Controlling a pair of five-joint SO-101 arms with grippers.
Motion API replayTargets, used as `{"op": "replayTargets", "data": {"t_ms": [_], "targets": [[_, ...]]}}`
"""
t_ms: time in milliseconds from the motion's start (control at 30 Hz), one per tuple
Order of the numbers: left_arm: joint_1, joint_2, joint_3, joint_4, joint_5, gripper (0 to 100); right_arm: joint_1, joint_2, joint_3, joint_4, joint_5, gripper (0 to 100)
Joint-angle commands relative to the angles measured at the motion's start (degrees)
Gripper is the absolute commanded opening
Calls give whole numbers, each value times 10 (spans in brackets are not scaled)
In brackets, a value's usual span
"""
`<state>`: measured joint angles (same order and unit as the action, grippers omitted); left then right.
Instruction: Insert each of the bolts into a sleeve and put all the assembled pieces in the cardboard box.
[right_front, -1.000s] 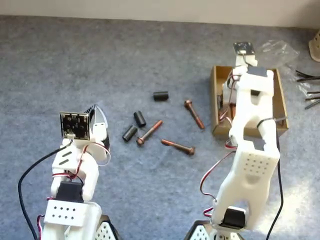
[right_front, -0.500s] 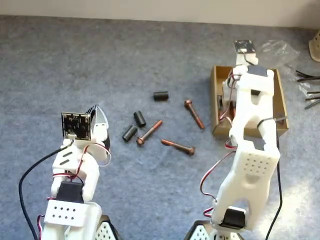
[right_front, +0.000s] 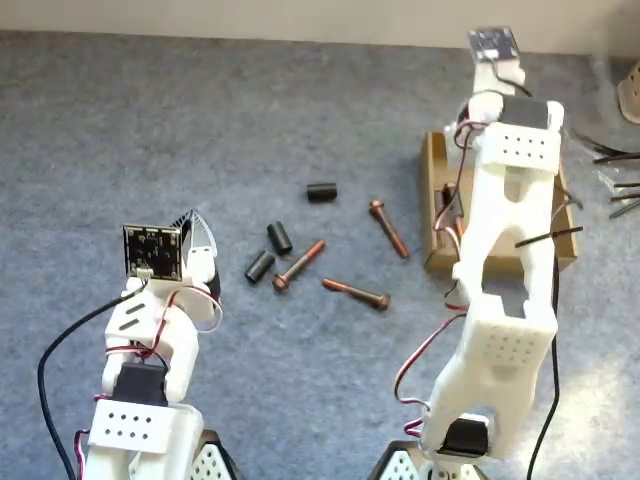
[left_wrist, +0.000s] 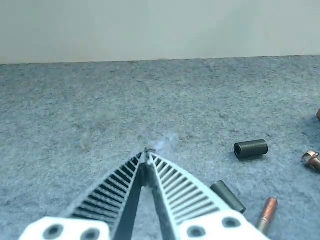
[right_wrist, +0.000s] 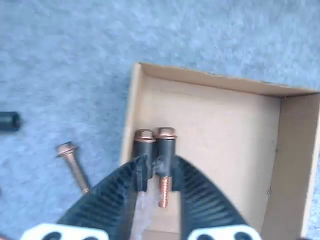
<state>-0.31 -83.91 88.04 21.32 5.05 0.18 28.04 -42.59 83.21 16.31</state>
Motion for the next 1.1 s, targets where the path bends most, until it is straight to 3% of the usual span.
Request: {"op": "replayTargets", "data": {"t_ms": [0,200,567,933,1067], "targets": [[13,-8,-5,-10,-5,5,-43,-54,-44,57,9,3],[13,-8,-5,-10,-5,5,-106,-87,-80,159,10,4],[13,-8,-5,-10,-5,5,-185,-193,-108,176,7,4],[8,-8,-7,-11,-5,5,-197,-332,58,172,7,4],[7,-8,-10,-11,-5,5,-244,-372,109,153,7,4]]}}
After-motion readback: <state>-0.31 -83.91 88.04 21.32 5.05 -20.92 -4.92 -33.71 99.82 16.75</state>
